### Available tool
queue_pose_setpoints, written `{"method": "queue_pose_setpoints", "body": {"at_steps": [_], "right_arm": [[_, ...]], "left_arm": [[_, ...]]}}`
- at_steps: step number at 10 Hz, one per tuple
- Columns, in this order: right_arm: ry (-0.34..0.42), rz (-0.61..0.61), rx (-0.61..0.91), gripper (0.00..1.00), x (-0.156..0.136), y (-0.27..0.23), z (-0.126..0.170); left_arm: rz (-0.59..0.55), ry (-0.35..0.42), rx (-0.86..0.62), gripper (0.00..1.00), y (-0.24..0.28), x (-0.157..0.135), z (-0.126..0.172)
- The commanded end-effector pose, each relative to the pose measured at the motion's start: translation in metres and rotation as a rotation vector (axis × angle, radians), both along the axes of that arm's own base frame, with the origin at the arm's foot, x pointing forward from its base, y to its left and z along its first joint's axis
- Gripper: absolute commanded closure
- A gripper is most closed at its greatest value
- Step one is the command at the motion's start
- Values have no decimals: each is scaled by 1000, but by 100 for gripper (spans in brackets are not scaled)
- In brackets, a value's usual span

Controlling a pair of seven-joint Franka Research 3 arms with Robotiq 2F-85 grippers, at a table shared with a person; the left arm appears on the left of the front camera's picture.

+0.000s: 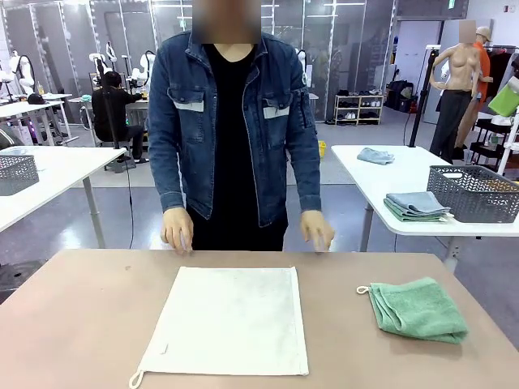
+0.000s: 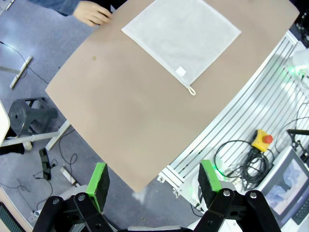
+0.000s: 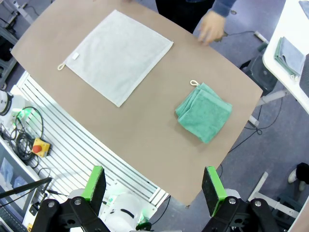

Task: Fold the towels and place them in the basket.
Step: When a person lays out a Towel with hook on the table, fold it in half twice.

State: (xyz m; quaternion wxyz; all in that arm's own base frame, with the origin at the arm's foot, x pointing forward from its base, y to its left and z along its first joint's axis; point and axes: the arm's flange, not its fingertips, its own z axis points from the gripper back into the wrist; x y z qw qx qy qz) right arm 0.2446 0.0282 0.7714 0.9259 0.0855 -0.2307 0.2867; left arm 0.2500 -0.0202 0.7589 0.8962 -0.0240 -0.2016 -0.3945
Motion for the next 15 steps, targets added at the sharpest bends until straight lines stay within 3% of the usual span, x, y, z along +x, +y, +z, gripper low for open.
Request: {"method": "queue_pose_setpoints", "body": {"at_steps": [1,9,10,11,12,15], "right_arm": [[-2,-5,6,0,-2,0,1],[0,0,0,0,0,0,0],[-18,150,-88,0,5,21,-9],[-21,261,-160,0,12,39,-23],[-25,366,-211,0,17,55,-38],[53,576,-334,0,35,113,-102]], "left_arm": [[0,-1,-1,7,-1,-1,1],[0,0,0,7,0,0,0],[-97,-20,104,7,-22,2,-10],[-274,22,161,7,-46,11,-29],[-329,50,202,7,-60,18,-48],[-601,-15,345,7,-96,25,-103]]}}
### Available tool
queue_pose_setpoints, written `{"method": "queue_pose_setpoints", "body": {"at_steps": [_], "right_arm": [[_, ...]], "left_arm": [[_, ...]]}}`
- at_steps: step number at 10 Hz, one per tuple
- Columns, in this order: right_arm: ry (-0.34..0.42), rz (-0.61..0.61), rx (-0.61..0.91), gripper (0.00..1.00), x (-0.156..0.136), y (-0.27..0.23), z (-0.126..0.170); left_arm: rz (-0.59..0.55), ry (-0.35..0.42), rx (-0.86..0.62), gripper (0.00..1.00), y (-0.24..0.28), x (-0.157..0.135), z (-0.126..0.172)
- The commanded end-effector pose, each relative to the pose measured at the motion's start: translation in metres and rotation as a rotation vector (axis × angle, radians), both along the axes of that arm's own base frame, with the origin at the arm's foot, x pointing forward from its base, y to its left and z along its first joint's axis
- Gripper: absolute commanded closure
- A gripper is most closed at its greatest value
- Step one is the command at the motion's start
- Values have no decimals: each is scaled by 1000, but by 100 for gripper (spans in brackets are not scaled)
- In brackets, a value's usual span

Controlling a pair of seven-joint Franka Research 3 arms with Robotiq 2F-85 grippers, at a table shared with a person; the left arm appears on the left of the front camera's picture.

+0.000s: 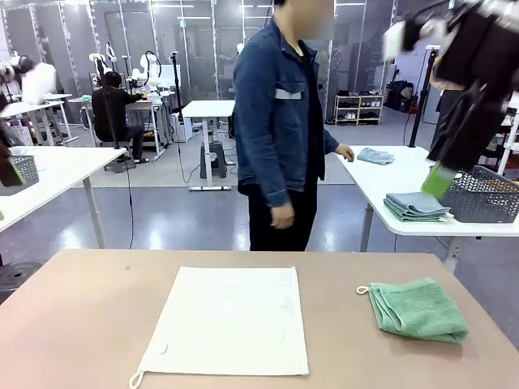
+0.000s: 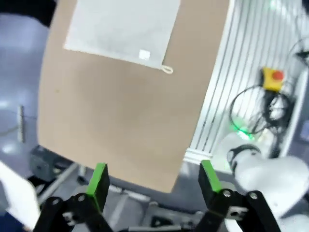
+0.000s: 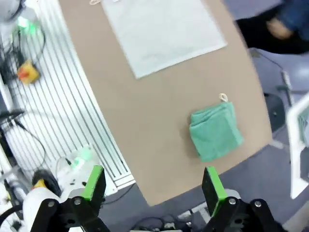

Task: Fold the towels and place them in the basket.
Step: When a person lays out a Towel with hook on the table, fold it in half twice.

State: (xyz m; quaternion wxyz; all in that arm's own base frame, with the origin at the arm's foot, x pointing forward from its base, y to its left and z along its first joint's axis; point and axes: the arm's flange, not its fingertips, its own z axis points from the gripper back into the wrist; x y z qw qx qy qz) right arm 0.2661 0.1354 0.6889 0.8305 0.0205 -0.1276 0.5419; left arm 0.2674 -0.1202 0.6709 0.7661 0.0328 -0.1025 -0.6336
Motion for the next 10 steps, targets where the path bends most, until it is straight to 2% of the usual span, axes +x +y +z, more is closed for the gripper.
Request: {"method": "queue_pose_setpoints", "body": {"at_steps": [1,2,3,5,7,8,9,10], "right_arm": [[-27,64,-128,0,23,27,-51],[13,103,-120,0,26,41,-75],[48,91,-117,0,29,54,-101],[89,77,-136,0,37,66,-143],[86,77,-142,0,35,71,-150],[135,11,-134,0,38,60,-133],[108,109,-143,0,40,66,-156],[108,109,-143,0,40,66,-156]], "left_arm": [[-149,-42,45,7,-9,15,-39],[-174,-3,38,7,-17,16,-56],[-174,20,14,7,-24,17,-73],[-128,-27,-28,7,-29,24,-106],[-138,23,-8,7,-35,17,-126],[-138,-5,56,7,-35,10,-118],[-150,24,12,7,-31,23,-121],[-150,24,12,7,-31,23,-121]]}}
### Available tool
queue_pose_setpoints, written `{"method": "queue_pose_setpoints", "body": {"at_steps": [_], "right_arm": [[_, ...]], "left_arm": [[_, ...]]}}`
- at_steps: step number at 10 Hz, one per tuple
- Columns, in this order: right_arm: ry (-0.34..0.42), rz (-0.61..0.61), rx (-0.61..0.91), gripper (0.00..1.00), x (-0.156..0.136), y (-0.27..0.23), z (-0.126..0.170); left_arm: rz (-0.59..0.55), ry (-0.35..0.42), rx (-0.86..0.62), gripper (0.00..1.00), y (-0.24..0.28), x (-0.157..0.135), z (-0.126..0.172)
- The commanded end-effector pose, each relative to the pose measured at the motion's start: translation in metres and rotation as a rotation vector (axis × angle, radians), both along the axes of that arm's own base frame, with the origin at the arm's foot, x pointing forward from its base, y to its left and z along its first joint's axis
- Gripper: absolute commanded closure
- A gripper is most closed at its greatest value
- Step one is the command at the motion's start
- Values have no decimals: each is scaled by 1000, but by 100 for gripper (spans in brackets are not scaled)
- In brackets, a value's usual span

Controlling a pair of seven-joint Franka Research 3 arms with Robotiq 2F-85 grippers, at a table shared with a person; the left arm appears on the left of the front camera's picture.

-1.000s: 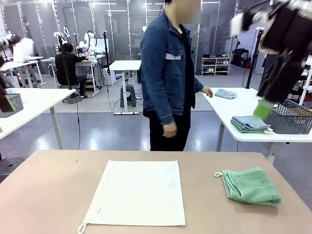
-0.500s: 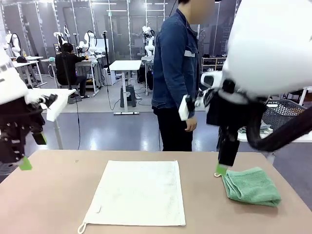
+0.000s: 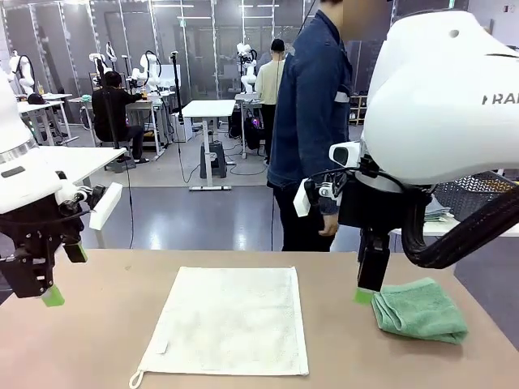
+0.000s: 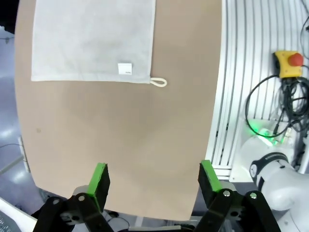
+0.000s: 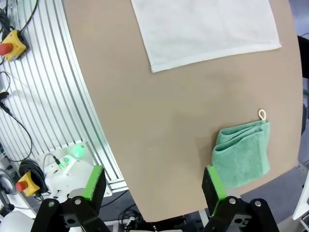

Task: Fold the towels and place them in the basket.
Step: When a person lays out a Towel with hook on the table, fold it in half twice.

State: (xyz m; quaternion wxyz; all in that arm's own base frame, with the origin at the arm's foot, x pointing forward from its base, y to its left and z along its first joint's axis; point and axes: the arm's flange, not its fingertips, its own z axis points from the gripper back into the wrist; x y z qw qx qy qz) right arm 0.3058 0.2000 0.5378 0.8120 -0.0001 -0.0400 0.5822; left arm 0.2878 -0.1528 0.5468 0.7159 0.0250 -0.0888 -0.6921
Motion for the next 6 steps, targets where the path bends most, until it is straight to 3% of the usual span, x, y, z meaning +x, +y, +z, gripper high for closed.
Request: {"method": "queue_pose_setpoints", "body": {"at_steps": [1,3,6], "right_arm": [[-7,24,-2,0,0,2,-5],[2,4,-1,0,0,1,-1],[-48,100,-46,0,7,31,-55]], "left_arm": [[4,0,-9,7,1,3,3],[1,0,-2,7,1,0,1],[-51,-3,2,7,-21,-7,-46]]}}
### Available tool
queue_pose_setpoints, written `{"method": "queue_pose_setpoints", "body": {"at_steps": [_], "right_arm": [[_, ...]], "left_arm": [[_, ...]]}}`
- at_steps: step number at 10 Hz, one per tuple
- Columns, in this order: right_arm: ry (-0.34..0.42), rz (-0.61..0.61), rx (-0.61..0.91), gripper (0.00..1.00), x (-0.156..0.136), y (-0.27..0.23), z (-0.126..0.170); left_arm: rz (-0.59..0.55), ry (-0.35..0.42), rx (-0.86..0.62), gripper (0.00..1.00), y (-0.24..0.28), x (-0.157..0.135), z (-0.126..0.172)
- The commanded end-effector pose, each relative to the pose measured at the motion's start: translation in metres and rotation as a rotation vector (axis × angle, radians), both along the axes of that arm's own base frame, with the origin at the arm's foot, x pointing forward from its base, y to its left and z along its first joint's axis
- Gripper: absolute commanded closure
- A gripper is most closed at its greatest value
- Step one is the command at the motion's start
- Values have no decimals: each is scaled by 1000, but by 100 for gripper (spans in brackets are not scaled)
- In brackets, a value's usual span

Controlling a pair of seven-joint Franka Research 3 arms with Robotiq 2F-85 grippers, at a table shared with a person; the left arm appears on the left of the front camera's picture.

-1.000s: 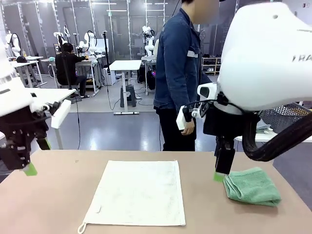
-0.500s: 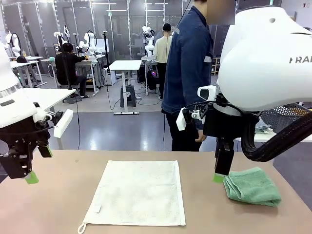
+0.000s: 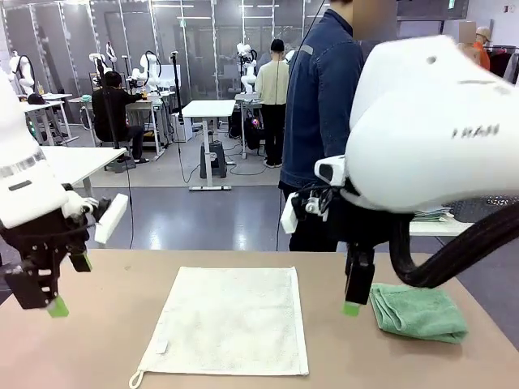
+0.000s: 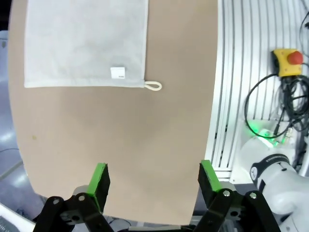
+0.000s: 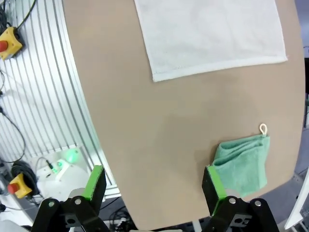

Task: Fold the towels and place them in the basket.
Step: When a person lays out a Towel with hook on the table, fold it in half twice.

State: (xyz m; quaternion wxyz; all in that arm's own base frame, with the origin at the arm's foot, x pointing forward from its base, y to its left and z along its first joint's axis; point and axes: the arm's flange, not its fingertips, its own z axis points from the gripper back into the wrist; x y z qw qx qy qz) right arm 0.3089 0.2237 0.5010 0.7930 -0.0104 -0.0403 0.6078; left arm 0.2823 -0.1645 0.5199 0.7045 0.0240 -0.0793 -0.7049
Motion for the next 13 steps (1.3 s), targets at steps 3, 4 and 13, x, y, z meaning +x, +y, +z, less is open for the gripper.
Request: {"method": "queue_pose_setpoints", "body": {"at_steps": [3,4,13], "right_arm": [[-77,152,-59,0,2,31,-65],[-69,187,-28,0,3,34,-80],[-28,229,-62,0,34,54,-161]], "left_arm": [[-21,-15,-28,7,-23,2,-74],[-80,-17,-61,7,-29,2,-90],[-9,85,-26,7,-33,22,-199]]}}
